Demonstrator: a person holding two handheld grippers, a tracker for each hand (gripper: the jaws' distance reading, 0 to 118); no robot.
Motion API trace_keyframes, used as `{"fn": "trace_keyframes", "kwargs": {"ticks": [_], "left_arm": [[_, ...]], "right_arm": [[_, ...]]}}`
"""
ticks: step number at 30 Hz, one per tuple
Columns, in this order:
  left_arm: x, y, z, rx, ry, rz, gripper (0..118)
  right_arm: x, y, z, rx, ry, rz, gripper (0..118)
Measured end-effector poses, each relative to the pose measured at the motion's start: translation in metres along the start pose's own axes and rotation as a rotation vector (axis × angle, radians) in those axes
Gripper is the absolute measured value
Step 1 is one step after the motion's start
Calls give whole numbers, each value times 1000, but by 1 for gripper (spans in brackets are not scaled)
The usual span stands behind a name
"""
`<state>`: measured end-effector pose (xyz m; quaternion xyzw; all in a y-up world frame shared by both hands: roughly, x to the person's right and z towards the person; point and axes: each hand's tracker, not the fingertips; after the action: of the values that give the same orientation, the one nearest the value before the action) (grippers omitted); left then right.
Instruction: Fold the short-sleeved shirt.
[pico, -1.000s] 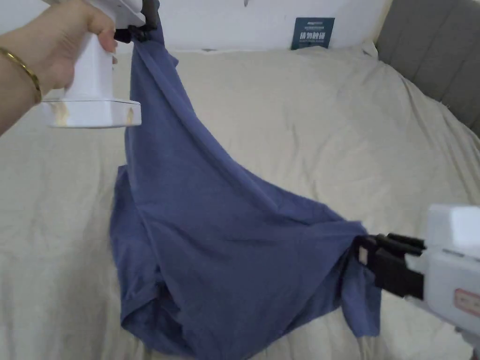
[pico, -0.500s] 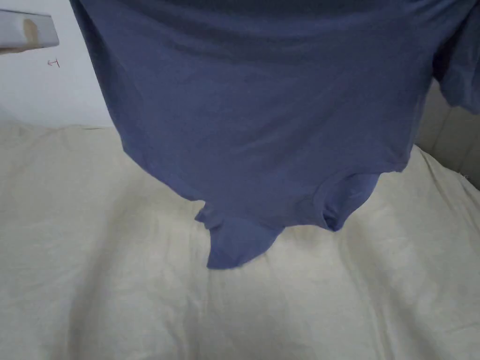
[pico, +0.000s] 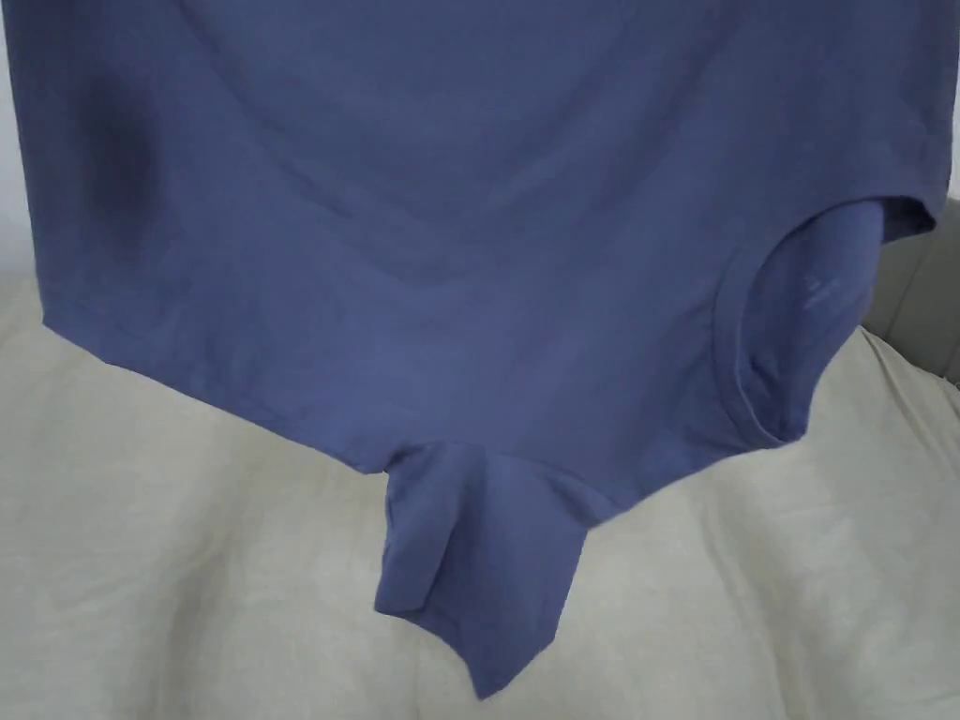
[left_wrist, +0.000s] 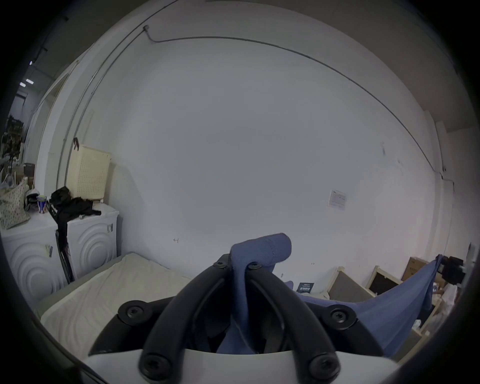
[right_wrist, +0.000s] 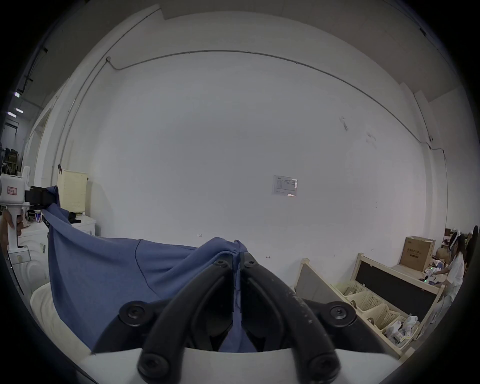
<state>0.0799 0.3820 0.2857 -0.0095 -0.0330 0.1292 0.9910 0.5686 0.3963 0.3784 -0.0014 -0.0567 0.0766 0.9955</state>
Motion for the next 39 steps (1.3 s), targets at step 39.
{"fn": "trace_keyframes", "kwargs": {"ticks": [39], "left_arm": [[-15,-203,-366,-97,62,-101,7]], "right_arm": [[-81,-83,-348,-92,-183,49,7]]}}
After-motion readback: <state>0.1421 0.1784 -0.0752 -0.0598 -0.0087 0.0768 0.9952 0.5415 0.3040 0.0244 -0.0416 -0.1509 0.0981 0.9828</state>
